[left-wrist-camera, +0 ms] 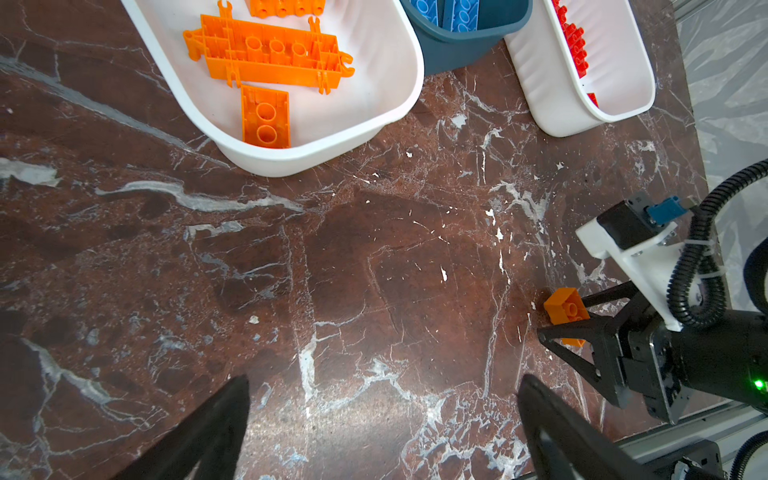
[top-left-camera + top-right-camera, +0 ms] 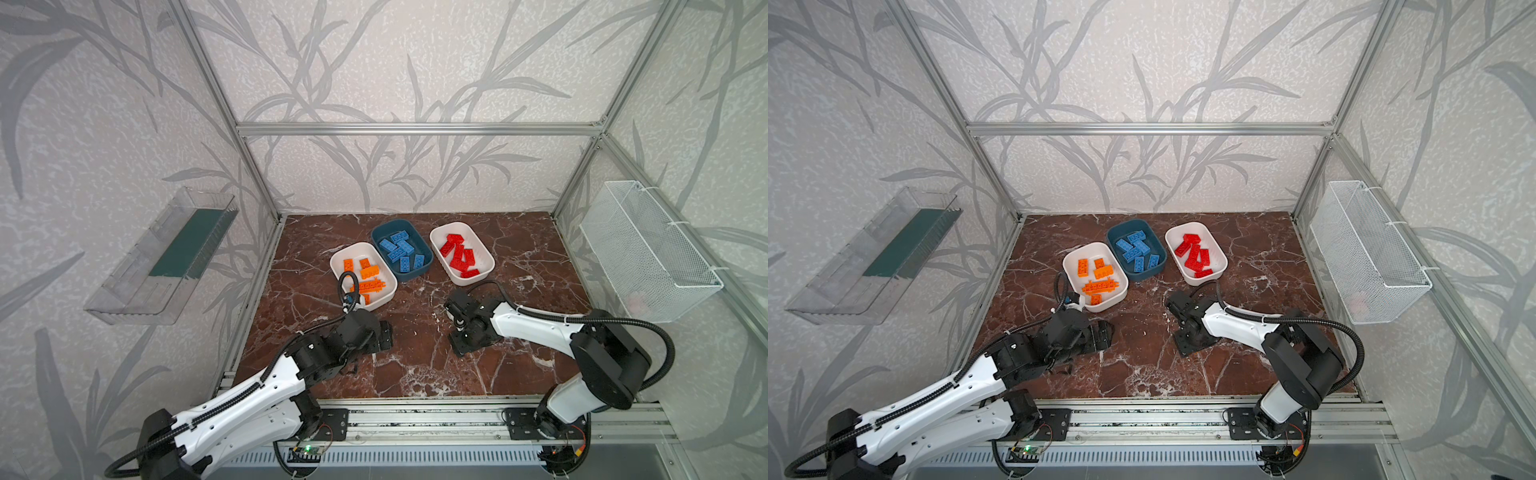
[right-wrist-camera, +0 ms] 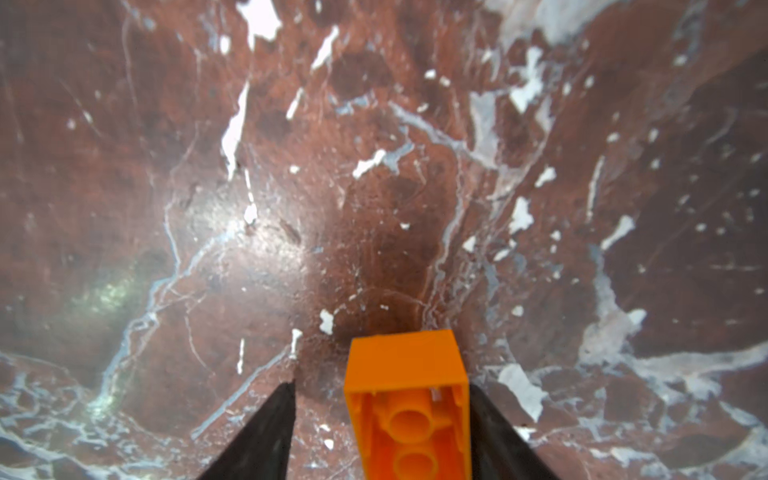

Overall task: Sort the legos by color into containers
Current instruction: 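Grasp the last orange brick with the right gripper and lift it, then carry the orange brick into the white tub and release it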

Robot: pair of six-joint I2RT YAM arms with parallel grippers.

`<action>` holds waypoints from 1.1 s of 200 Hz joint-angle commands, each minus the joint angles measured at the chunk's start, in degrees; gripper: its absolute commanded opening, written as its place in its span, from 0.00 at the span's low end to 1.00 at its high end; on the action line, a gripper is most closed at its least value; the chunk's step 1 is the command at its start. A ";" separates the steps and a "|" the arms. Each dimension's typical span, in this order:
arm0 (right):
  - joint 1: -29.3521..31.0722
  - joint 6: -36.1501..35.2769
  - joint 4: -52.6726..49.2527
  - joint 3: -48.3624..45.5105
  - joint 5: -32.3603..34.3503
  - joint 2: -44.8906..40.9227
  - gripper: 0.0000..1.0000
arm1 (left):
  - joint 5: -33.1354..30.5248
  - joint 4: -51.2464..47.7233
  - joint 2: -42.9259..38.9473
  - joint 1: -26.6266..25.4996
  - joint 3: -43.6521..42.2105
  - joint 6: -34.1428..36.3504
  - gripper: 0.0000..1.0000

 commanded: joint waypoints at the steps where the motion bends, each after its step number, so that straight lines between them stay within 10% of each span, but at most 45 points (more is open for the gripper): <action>1: 0.55 1.62 -0.68 -0.76 0.00 -0.44 0.52 | -2.17 -2.37 -1.08 -0.17 0.61 -0.42 0.99; 47: 0.81 2.48 -3.29 3.26 1.86 1.06 0.29 | -6.06 -4.60 -3.56 -0.17 -0.20 -1.00 0.99; 117: 1.34 0.86 -1.81 24.04 -8.05 5.62 0.28 | -10.91 -13.83 -5.59 4.36 1.13 -1.98 0.99; 220: 1.35 -6.01 -18.14 84.29 -17.34 46.94 0.37 | -7.63 -13.19 2.28 19.51 4.00 3.45 0.99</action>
